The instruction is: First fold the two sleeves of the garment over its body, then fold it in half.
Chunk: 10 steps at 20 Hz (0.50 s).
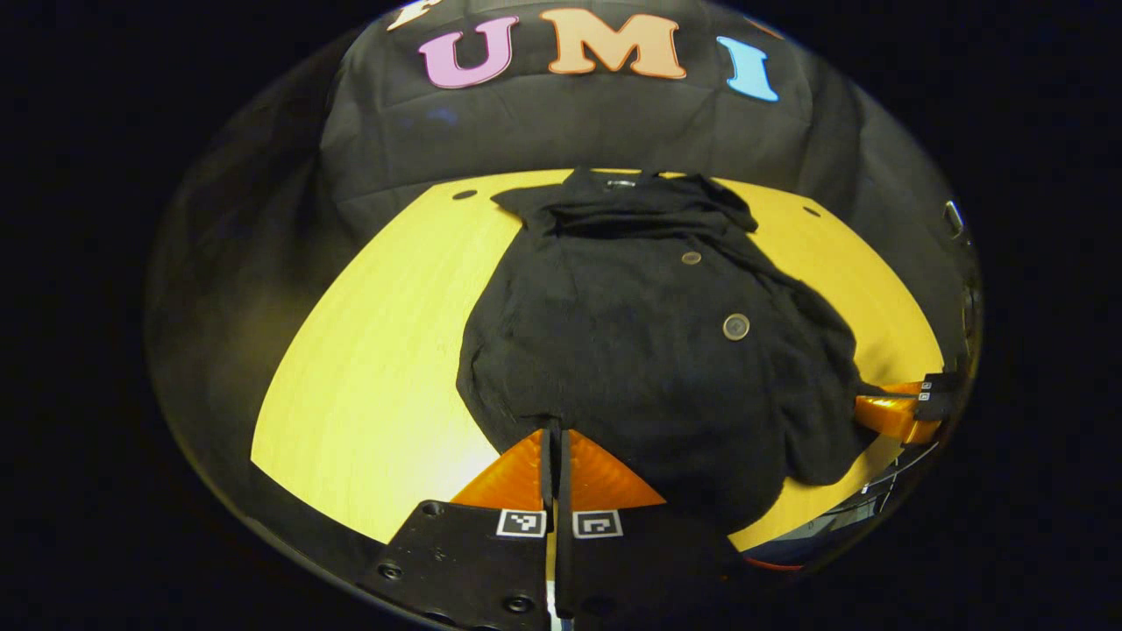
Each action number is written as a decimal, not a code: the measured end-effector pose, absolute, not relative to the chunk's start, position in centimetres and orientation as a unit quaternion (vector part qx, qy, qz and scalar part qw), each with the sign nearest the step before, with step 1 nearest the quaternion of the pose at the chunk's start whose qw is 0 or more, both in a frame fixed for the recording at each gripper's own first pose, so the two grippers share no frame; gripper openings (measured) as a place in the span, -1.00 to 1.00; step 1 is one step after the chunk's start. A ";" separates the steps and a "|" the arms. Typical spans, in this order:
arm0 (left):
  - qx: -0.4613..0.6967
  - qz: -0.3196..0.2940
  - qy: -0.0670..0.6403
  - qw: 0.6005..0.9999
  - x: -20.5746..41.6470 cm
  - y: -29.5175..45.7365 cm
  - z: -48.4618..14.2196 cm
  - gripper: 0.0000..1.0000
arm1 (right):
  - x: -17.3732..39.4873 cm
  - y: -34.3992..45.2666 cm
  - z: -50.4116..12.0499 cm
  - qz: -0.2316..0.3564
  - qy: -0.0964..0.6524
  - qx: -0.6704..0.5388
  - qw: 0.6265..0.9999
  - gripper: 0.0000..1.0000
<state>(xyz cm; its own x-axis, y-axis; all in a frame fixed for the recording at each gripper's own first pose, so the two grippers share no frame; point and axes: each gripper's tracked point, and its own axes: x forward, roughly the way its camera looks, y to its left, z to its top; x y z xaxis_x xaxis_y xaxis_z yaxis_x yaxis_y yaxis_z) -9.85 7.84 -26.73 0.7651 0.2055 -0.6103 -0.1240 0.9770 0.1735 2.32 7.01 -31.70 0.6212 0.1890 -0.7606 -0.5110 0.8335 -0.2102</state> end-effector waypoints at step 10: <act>0.055 0.116 0.200 0.971 -4.7 7.4 -15.3 -1.00 | 7.2 11.2 -20.6 0.258 0.287 -0.195 0.901 -0.95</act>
